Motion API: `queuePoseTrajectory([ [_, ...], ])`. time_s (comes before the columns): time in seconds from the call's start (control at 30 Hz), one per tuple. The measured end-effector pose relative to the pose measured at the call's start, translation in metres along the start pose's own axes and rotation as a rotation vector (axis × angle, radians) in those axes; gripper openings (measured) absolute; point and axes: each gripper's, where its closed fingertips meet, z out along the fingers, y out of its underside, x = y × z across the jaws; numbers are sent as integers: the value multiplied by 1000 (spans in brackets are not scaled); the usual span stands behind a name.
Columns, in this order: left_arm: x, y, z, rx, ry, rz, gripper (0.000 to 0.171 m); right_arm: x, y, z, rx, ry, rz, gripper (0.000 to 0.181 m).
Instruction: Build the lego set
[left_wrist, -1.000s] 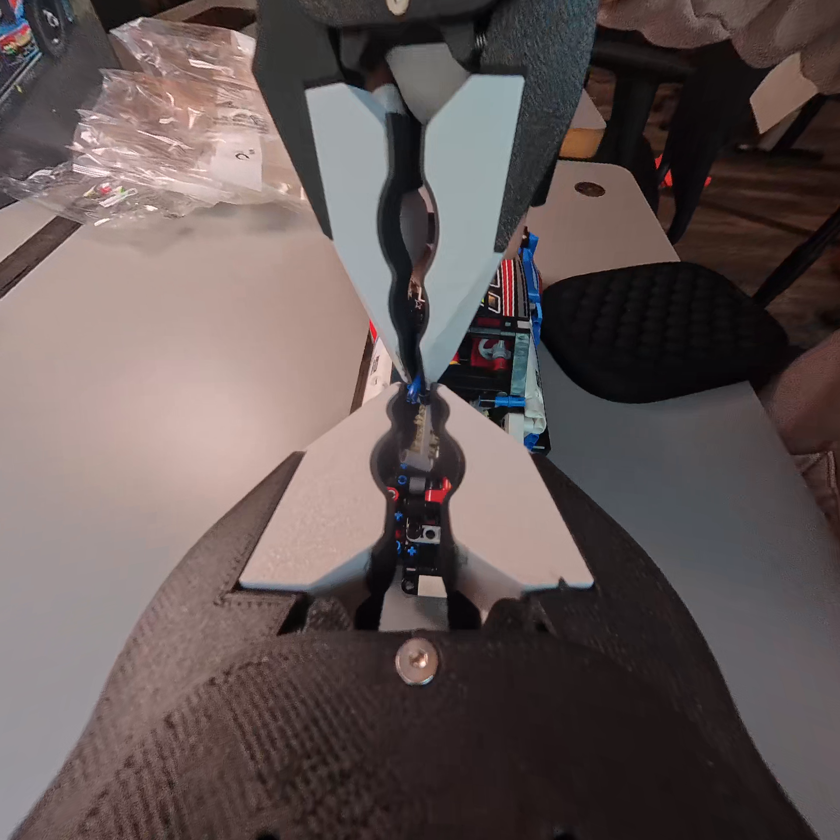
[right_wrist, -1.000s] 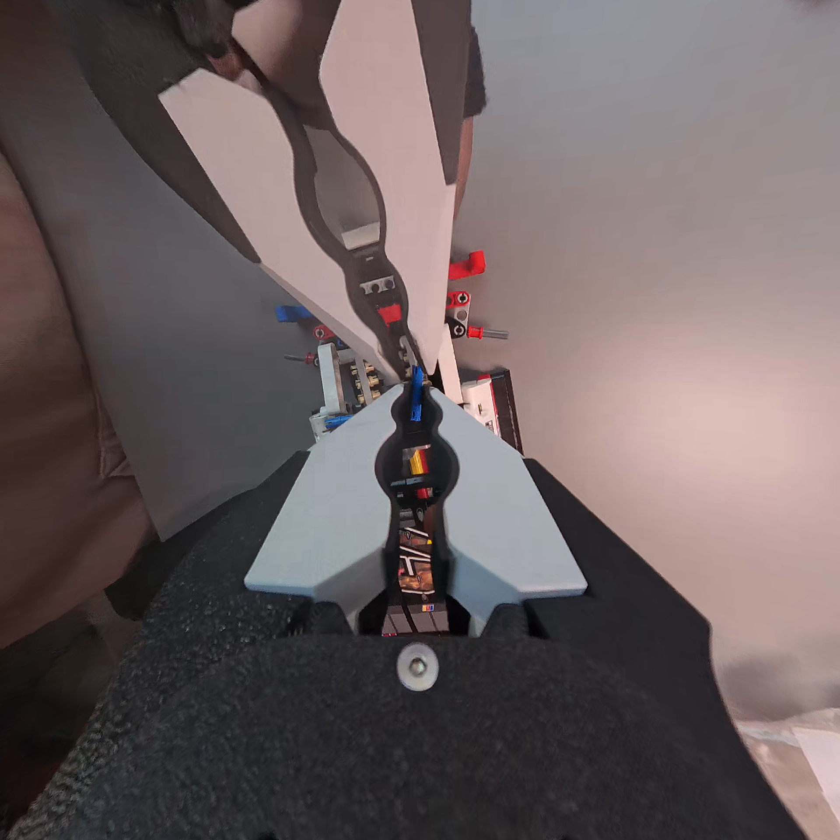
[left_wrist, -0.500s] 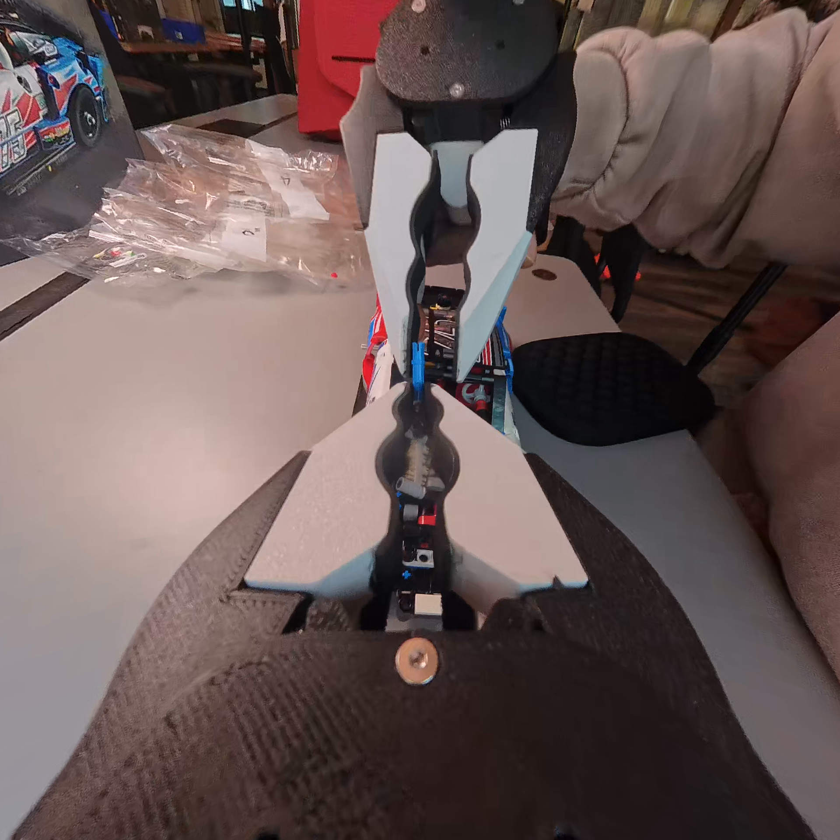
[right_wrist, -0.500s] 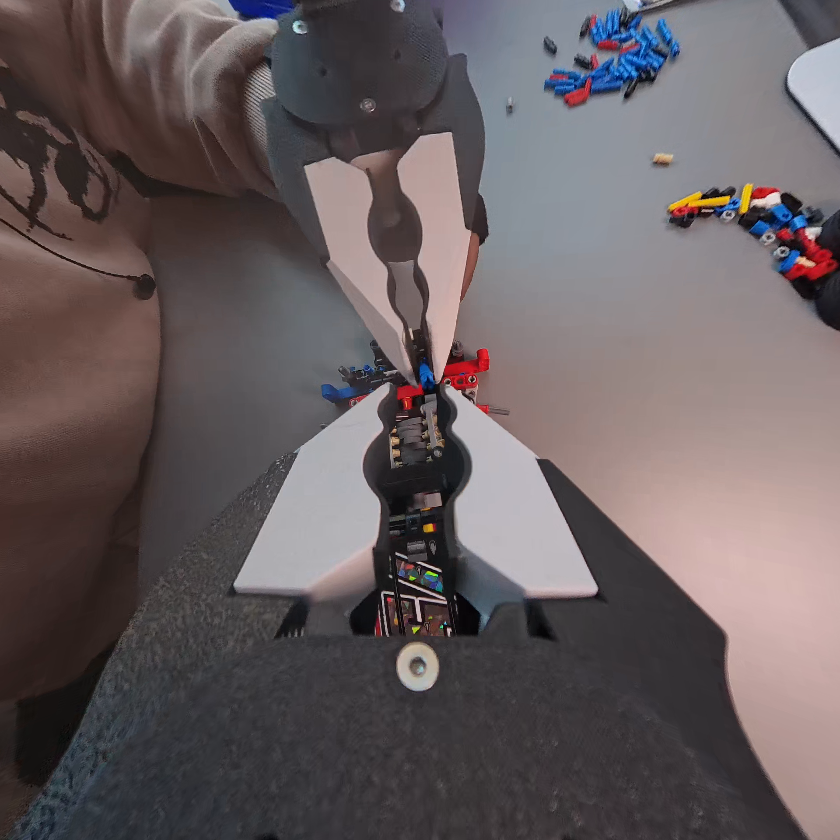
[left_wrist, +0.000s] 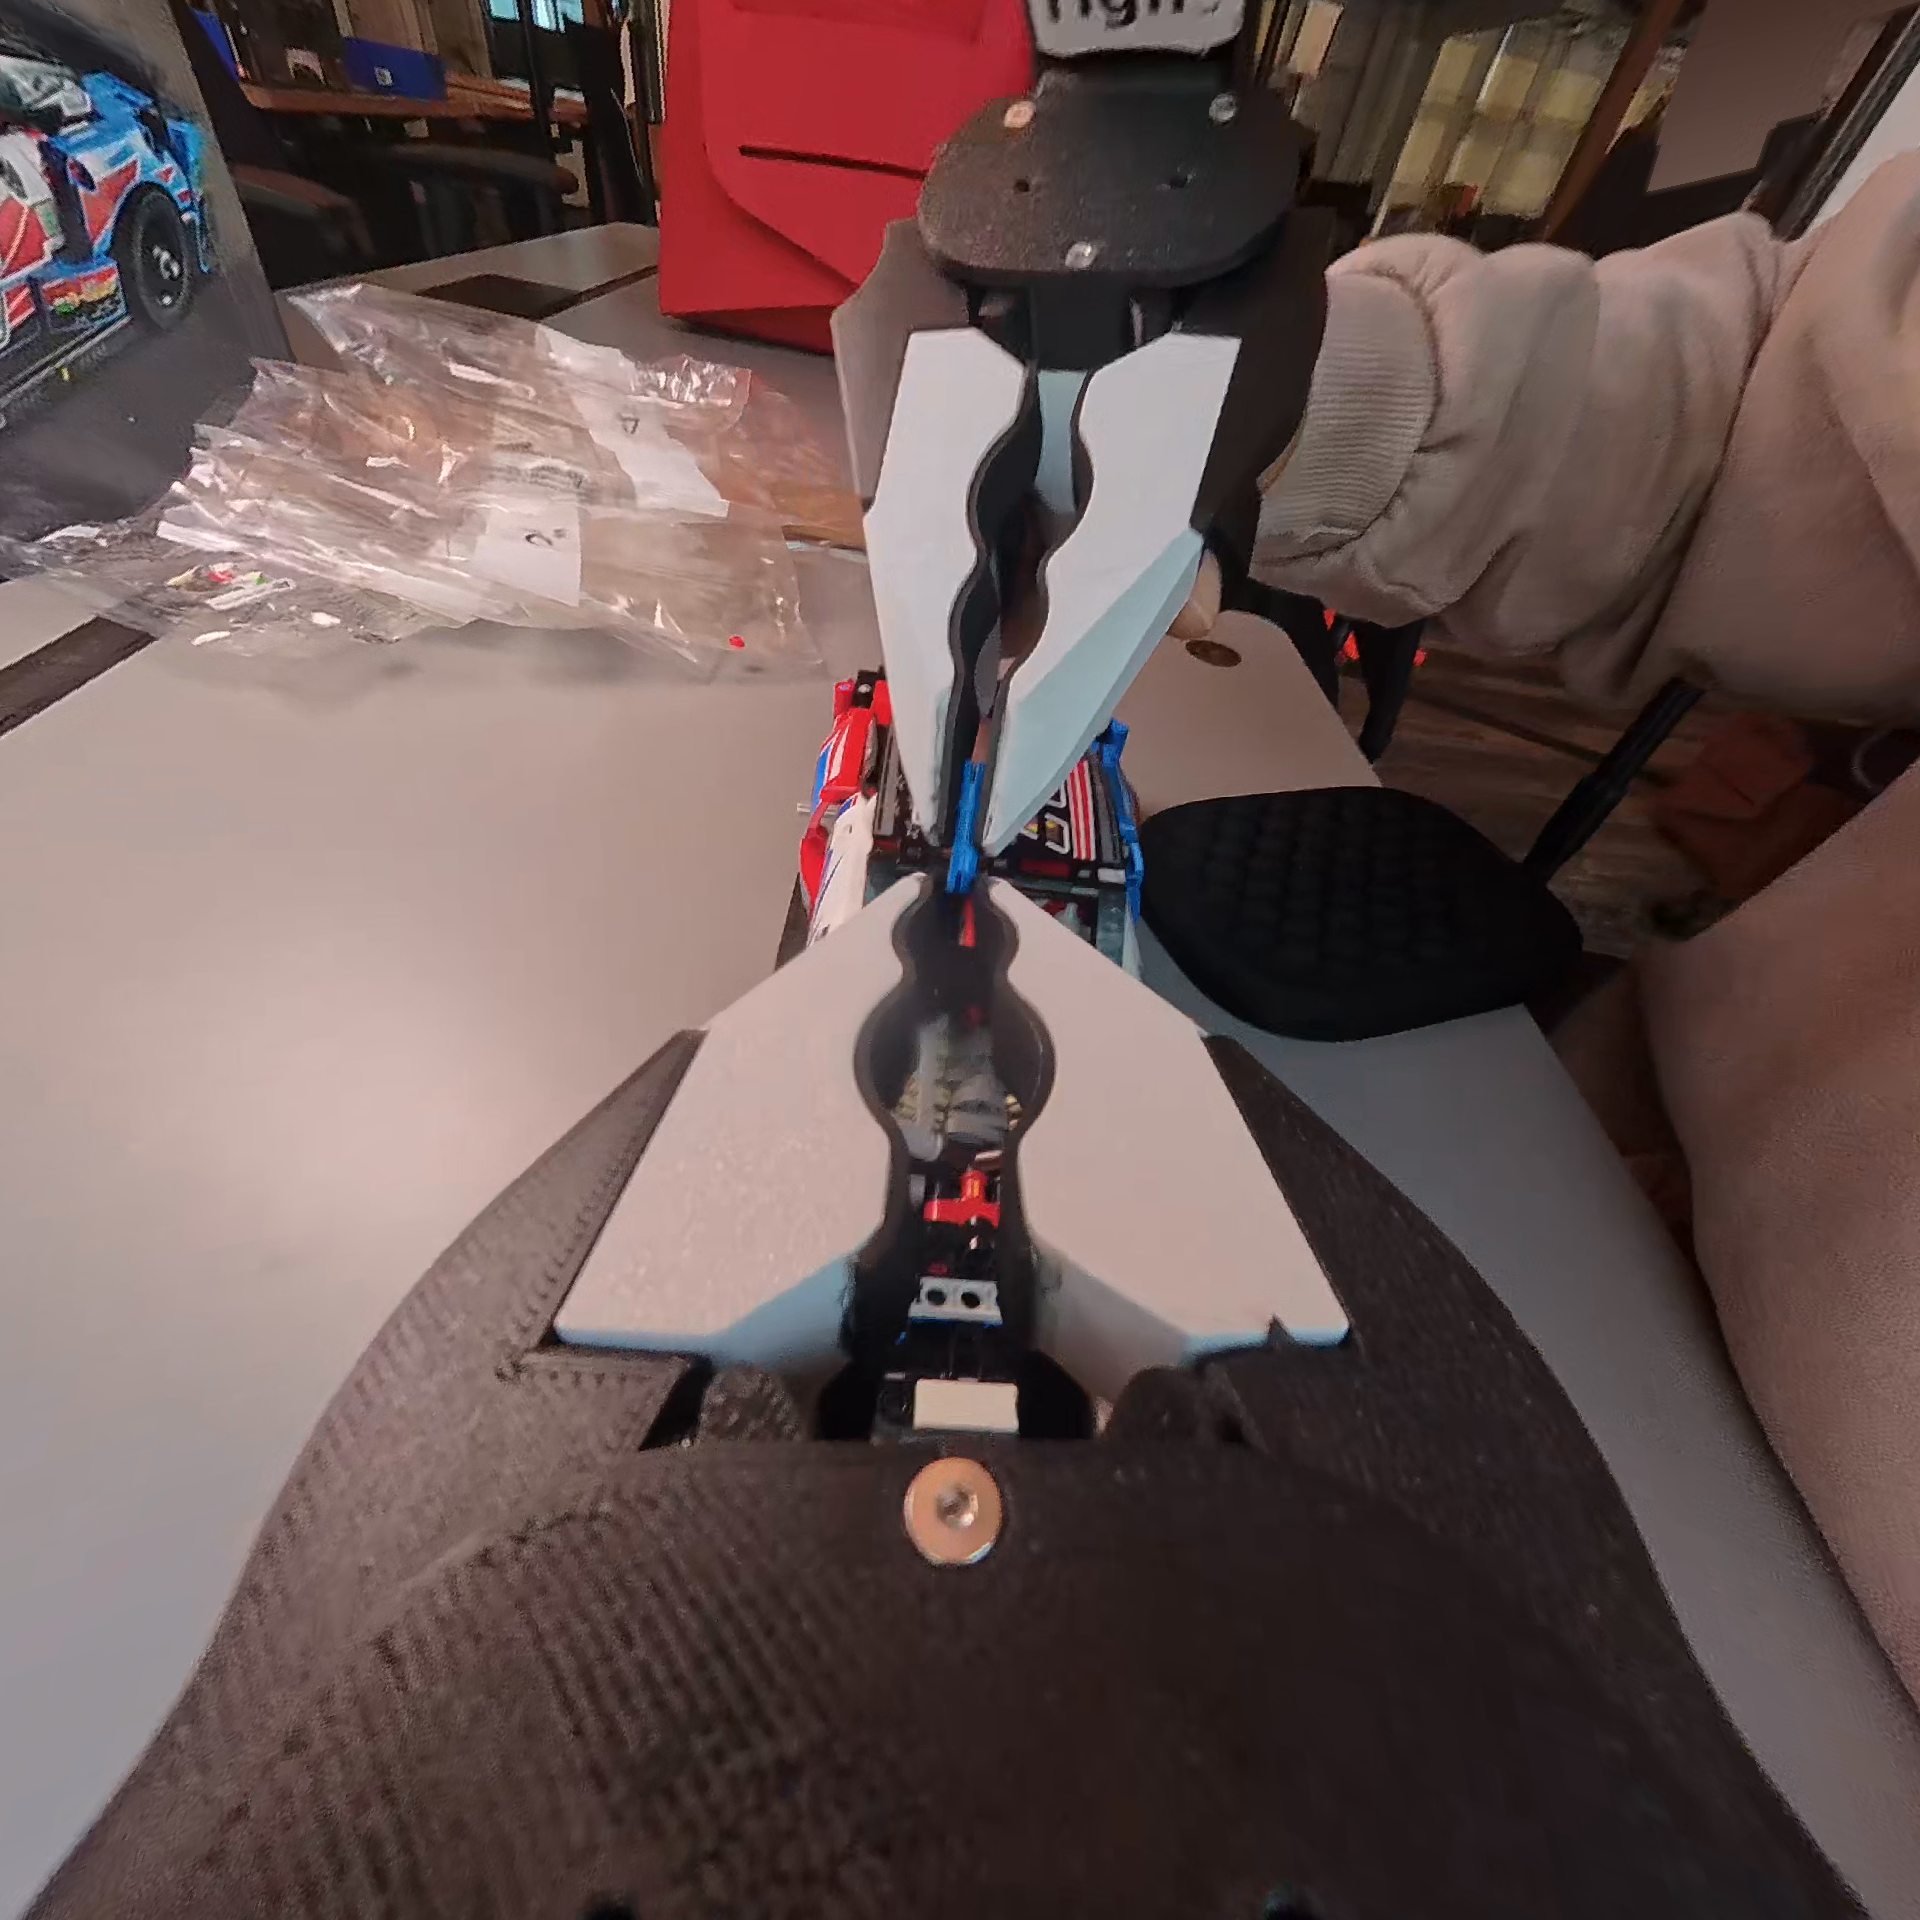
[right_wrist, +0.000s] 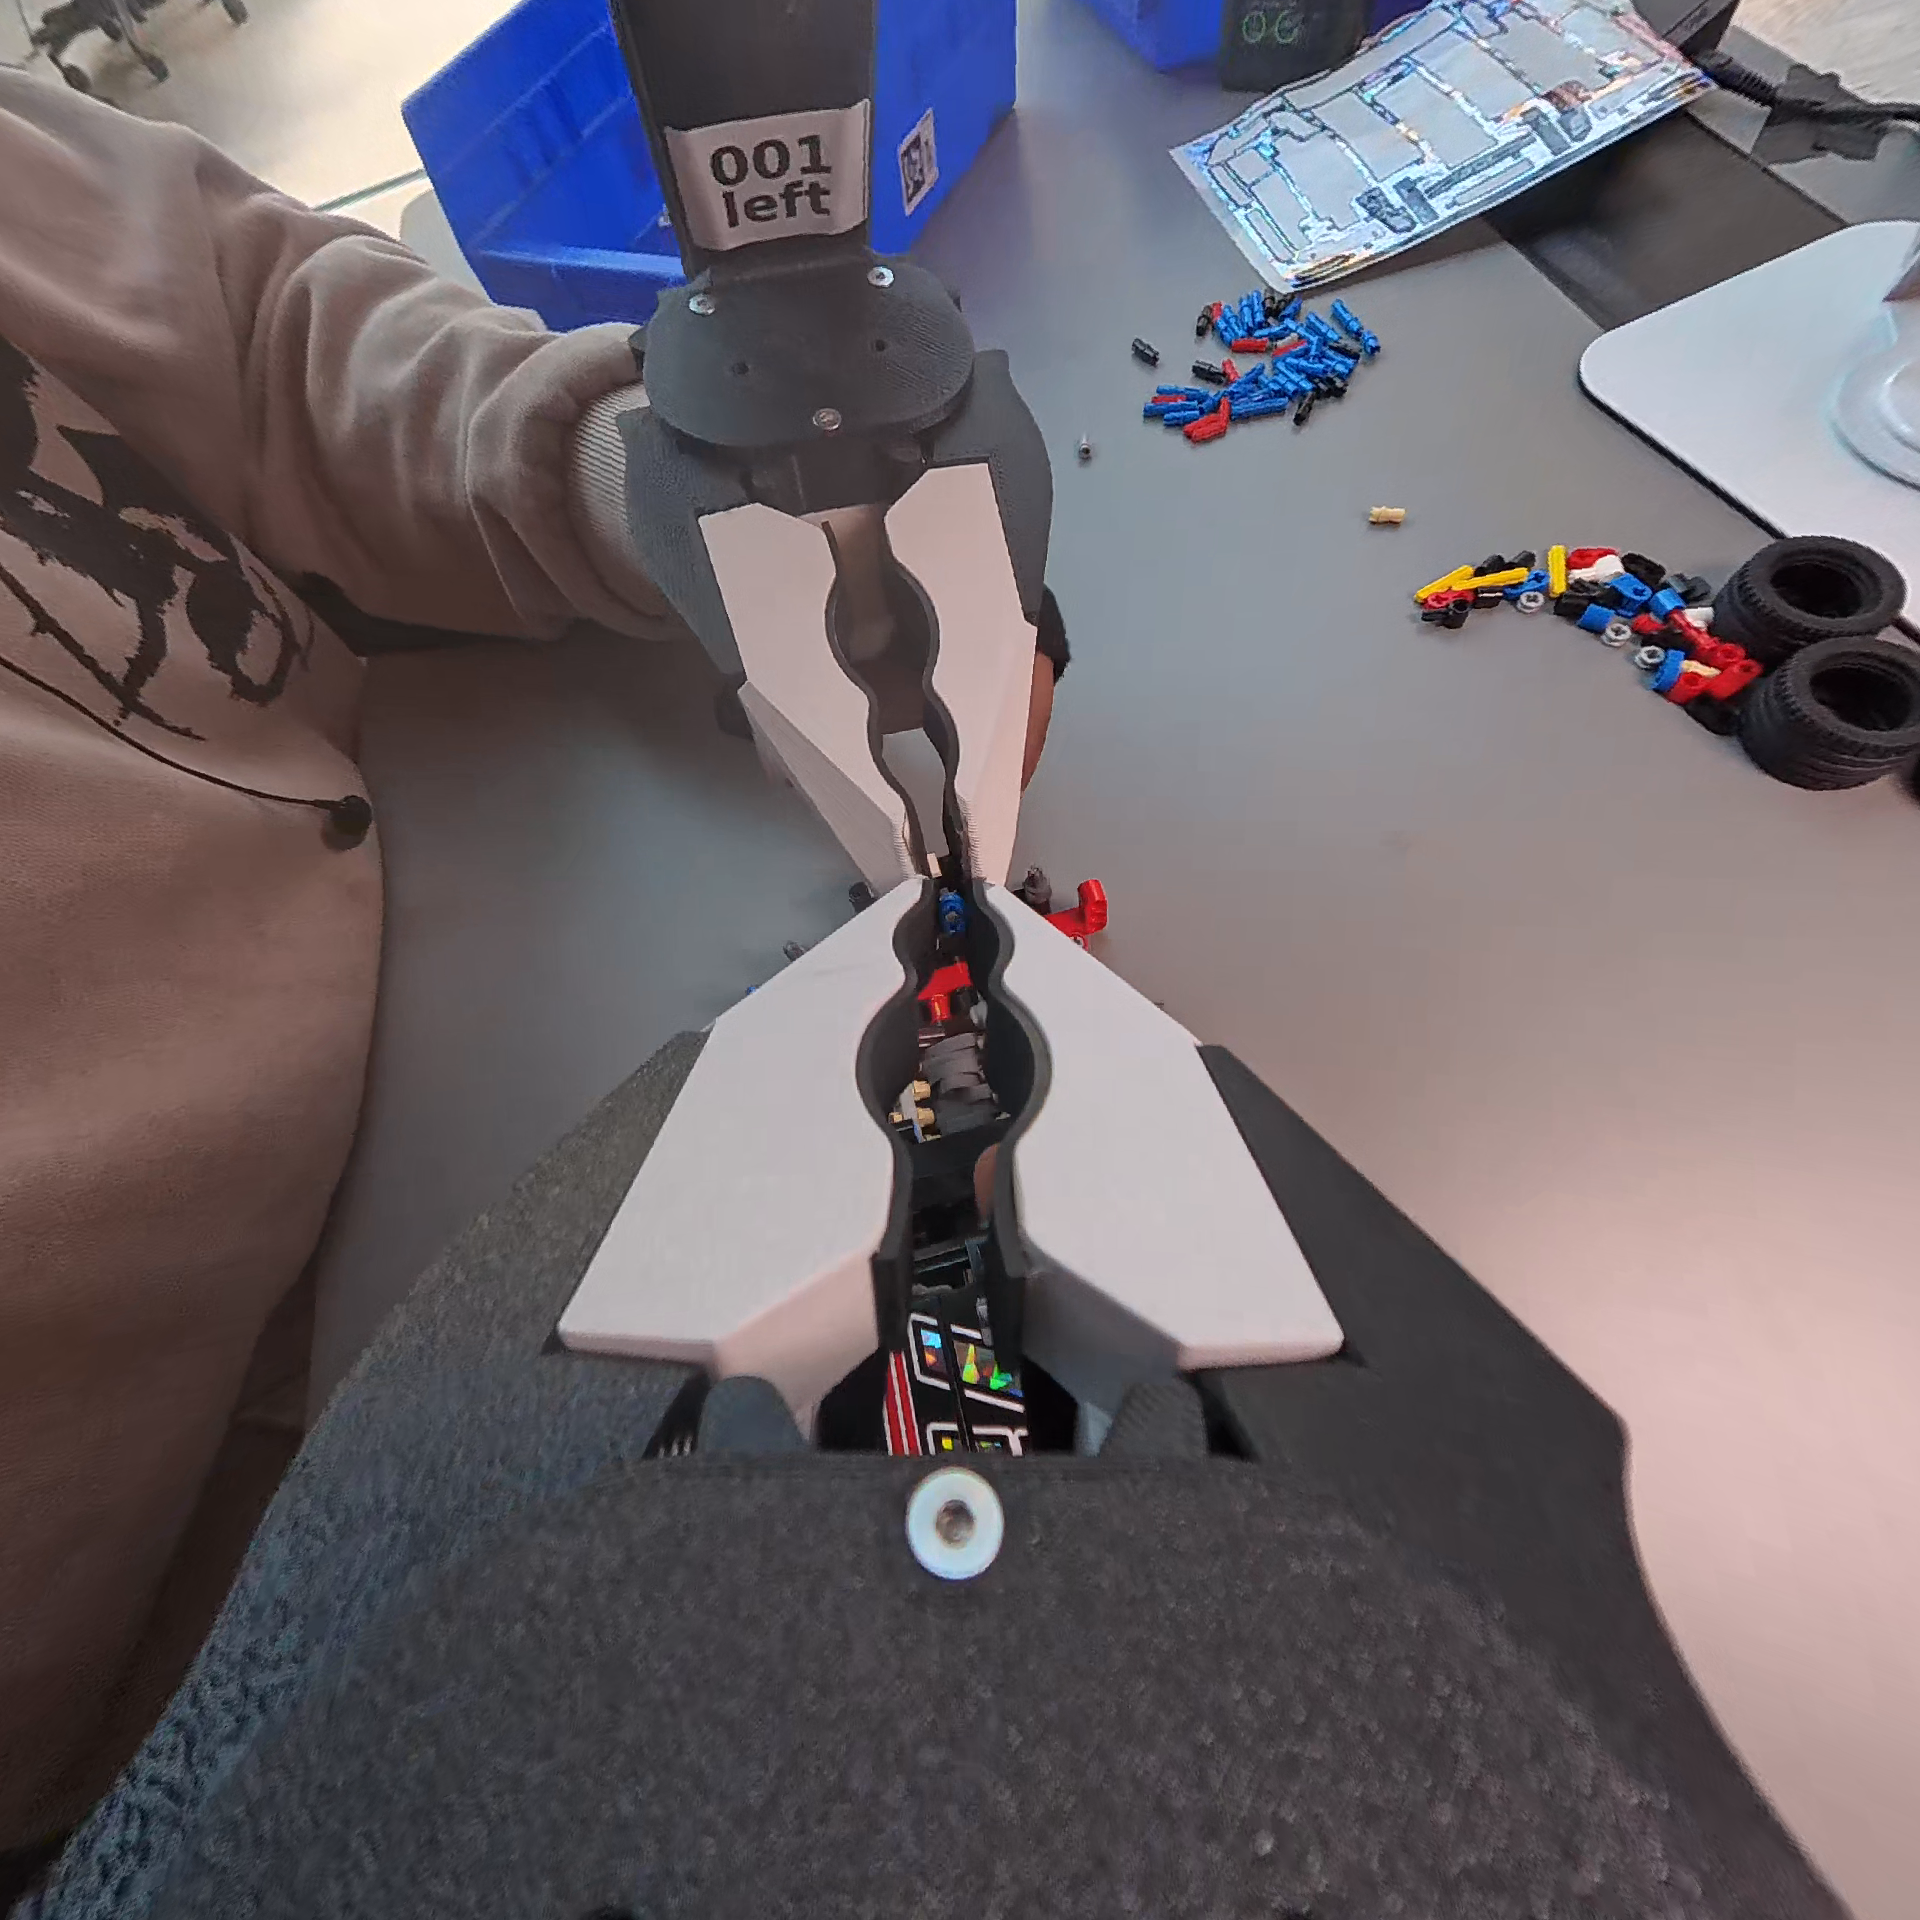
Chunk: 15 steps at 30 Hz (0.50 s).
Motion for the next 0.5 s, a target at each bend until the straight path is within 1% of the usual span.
queuePoseTrajectory([
  [0.07,-13,14,-5,-106,-50,11,20,4,-1,-6,9,49,16,2],
  [0.13,-27,32,-12,-211,-99,21,30,6,2,-19,15,102,54,2],
  [0.2,-33,46,-13,-290,-104,15,35,0,11,-32,26,135,71,2],
  [0.27,-30,57,-7,-359,-69,-7,39,-10,22,-41,50,151,113,2],
  [0.33,-28,64,2,-416,-48,9,37,-23,44,-44,33,155,188,2],
  [0.4,-25,69,10,-462,-33,26,29,-40,70,-42,-7,151,237,3],
  [0.43,-21,68,12,-457,-17,26,17,-47,82,-42,-36,155,256,3],
  [0.47,-22,68,14,-452,-32,32,16,-50,92,-43,-53,183,268,3],
  [0.5,-25,66,14,-442,-71,39,6,-49,99,-45,-57,229,277,3],
])
